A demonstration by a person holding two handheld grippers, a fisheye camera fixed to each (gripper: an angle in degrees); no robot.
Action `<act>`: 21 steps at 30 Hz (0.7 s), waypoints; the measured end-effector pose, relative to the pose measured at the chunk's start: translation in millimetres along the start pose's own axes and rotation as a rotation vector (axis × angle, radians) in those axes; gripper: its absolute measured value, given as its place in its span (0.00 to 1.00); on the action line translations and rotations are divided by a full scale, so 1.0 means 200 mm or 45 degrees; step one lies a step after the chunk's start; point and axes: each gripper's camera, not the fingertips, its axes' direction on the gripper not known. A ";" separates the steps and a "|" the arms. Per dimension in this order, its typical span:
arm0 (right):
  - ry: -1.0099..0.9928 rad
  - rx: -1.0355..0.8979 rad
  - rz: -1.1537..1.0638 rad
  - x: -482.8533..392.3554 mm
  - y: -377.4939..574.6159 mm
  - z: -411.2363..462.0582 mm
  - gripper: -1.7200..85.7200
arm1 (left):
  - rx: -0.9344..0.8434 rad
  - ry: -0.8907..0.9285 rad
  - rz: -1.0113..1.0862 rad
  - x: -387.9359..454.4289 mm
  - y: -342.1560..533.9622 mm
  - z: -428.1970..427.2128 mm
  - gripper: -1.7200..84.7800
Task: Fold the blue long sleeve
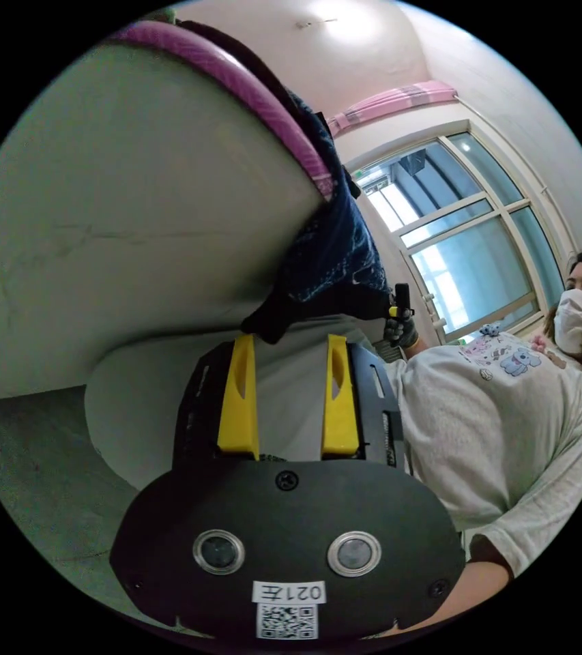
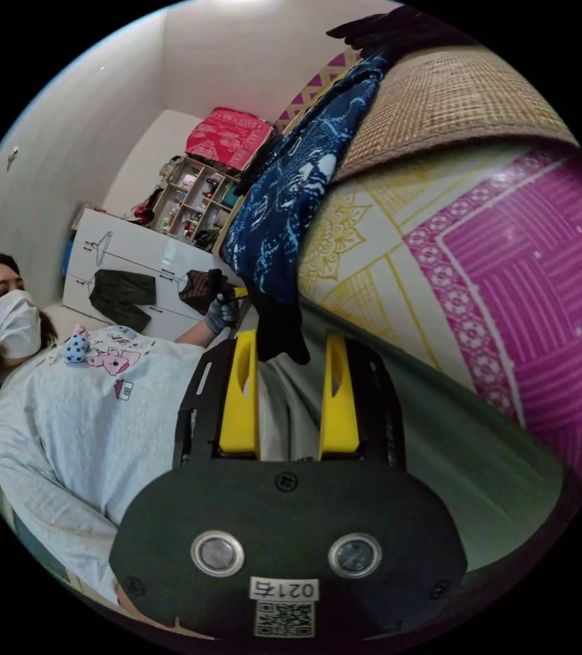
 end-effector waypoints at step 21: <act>-0.318 0.137 -0.288 -0.53 -0.16 -0.39 0.04 | 0.246 0.131 0.381 0.59 -0.21 -0.25 0.01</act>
